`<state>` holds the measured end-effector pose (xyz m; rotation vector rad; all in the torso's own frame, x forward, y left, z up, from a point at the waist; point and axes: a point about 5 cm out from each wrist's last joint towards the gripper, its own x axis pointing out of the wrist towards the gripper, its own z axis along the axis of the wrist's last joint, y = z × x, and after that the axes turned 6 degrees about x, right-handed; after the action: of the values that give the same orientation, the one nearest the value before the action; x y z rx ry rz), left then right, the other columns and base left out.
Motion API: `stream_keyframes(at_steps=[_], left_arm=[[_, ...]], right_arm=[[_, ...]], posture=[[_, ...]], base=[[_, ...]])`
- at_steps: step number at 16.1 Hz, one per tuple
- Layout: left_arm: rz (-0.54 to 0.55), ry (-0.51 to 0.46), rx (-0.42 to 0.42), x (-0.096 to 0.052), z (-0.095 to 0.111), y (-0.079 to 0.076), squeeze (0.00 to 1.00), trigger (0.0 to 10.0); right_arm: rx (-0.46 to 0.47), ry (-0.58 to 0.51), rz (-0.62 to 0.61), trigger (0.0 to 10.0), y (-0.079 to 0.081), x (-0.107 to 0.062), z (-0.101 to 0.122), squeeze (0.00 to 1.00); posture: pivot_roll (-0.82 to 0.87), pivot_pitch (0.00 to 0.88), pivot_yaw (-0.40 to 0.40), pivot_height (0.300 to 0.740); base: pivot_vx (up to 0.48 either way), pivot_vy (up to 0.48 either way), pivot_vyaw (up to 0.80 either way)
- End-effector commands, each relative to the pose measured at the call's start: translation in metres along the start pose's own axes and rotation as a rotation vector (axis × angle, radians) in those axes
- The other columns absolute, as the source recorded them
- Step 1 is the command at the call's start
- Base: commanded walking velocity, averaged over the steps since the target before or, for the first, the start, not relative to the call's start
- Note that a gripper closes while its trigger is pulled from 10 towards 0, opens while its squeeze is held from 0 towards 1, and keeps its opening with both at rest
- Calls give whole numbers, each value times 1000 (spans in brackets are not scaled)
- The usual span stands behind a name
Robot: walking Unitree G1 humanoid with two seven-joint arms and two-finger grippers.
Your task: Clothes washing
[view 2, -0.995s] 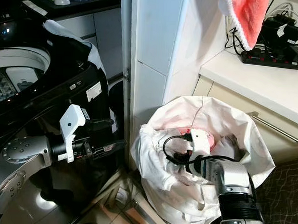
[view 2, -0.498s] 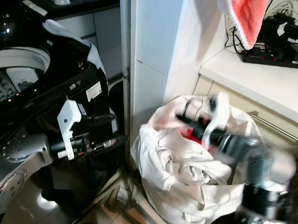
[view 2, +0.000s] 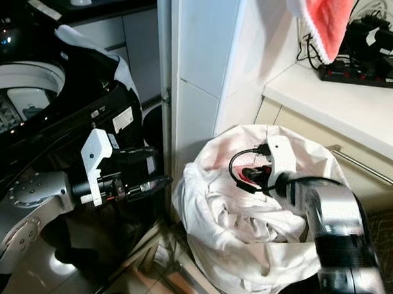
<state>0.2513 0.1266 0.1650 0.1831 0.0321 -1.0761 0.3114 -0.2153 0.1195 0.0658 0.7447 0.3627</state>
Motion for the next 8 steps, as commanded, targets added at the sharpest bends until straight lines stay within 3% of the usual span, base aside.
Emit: stream_keyframes(at_steps=[1, 4, 8], left_arm=[[-39, 11, 6, 0, 2, -1, 0, 10000], [-34, 17, 6, -1, 1, 0, 0, 10000], [-39, 18, -2, -1, 1, -3, 0, 10000]], right_arm=[[-44, 28, 14, 10000, -3, 2, 2, 1000], [-110, 102, 43, 10000, -8, 2, 1, 1000], [-132, 132, 94, 10000, -8, 7, 0, 1000]], posture=[[12, 0, -8, 740], [16, 0, -13, 740], [20, 0, -18, 740]], base=[[0, 0, 0], [0, 0, 0], [0, 0, 0]])
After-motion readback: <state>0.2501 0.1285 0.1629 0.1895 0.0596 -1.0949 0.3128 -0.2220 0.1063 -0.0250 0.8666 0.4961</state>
